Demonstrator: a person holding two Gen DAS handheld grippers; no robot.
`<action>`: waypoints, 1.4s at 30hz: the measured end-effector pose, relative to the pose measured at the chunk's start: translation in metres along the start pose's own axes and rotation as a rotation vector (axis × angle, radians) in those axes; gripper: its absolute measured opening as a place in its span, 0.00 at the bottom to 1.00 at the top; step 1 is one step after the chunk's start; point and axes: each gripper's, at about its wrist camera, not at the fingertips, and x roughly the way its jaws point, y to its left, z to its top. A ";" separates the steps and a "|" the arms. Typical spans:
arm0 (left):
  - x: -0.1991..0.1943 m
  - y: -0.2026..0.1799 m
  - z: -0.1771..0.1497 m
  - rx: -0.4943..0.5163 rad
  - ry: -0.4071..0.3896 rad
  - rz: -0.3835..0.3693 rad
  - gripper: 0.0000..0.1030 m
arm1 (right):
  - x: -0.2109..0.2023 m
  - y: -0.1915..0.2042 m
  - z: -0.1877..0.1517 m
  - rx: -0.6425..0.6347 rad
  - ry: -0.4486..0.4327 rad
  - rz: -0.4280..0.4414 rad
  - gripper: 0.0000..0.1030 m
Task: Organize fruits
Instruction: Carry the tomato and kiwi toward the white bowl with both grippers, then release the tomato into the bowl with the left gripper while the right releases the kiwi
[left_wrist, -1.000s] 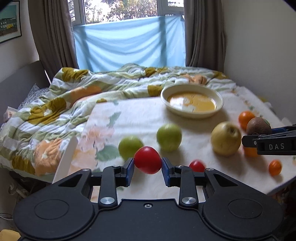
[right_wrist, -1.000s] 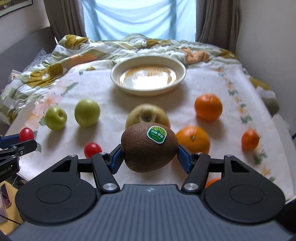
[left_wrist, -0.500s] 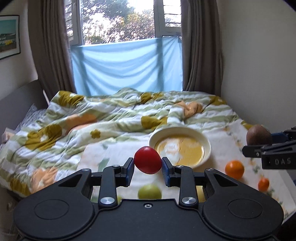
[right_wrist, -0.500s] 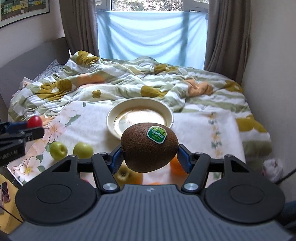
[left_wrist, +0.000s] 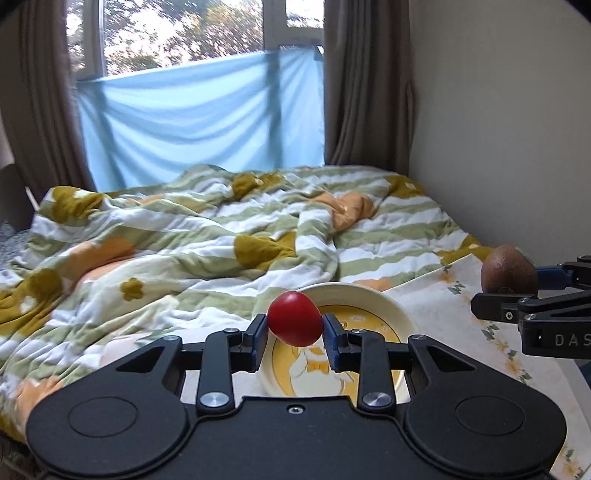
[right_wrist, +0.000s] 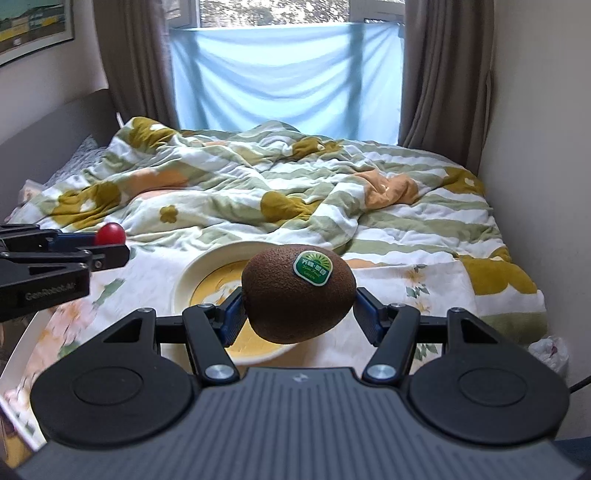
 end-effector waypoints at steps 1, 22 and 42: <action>0.010 0.000 0.003 0.007 0.010 -0.008 0.35 | 0.008 0.000 0.004 0.010 0.003 -0.002 0.75; 0.173 -0.018 0.011 0.165 0.218 -0.099 0.35 | 0.107 -0.025 0.029 0.100 0.071 -0.059 0.75; 0.125 0.020 -0.001 0.138 0.240 -0.064 1.00 | 0.123 -0.030 0.039 0.079 0.082 -0.030 0.75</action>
